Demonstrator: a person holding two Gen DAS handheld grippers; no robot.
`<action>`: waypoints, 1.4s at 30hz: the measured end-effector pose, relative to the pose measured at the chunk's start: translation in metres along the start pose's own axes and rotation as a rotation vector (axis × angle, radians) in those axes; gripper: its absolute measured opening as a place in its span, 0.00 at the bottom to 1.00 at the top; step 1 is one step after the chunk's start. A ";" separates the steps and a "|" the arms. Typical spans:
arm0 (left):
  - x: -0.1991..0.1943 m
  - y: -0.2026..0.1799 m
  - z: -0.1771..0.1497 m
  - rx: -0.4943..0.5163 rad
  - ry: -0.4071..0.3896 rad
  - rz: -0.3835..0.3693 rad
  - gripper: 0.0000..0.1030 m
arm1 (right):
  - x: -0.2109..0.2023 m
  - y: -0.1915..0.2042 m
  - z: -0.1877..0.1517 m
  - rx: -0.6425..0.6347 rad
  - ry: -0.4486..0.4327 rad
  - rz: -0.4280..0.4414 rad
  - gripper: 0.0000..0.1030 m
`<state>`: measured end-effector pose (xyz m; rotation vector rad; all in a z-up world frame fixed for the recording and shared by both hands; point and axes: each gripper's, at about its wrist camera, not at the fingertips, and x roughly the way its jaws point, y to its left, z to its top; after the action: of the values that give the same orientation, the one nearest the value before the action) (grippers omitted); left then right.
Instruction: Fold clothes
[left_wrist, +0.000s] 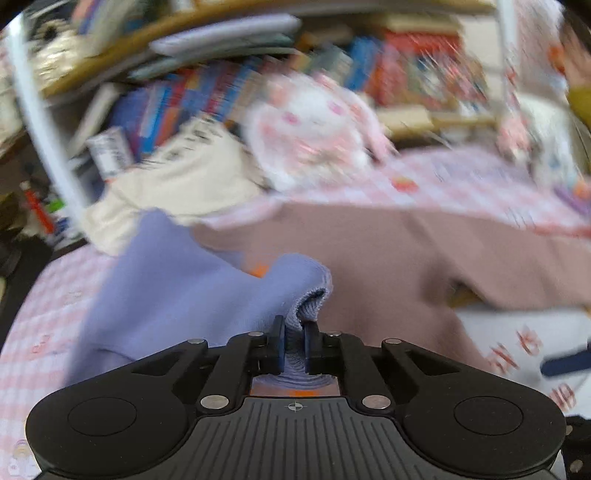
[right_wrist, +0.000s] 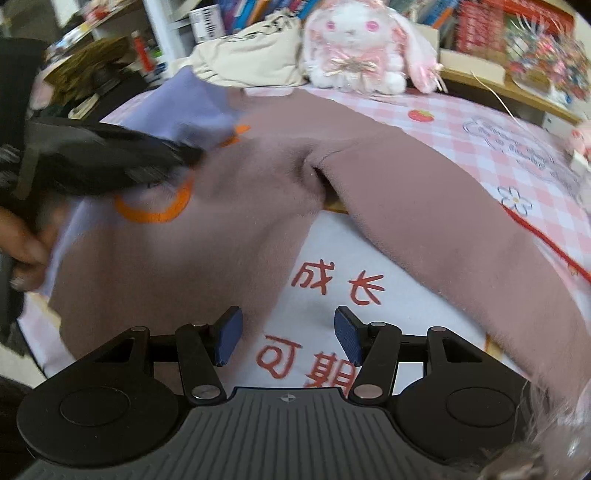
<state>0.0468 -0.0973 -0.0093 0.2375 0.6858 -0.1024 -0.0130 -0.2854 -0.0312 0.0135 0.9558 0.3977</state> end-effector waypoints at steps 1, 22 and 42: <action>-0.005 0.016 0.003 -0.025 -0.018 0.012 0.08 | 0.002 0.002 0.002 0.021 0.002 -0.006 0.52; -0.026 0.379 -0.057 -0.495 -0.060 0.447 0.07 | 0.029 0.074 0.014 0.189 -0.029 -0.263 0.45; -0.003 0.291 -0.108 -0.454 0.138 -0.167 0.49 | 0.035 0.092 0.017 0.251 -0.027 -0.334 0.41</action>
<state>0.0280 0.2113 -0.0343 -0.2515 0.8465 -0.0872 -0.0117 -0.1857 -0.0317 0.0862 0.9568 -0.0311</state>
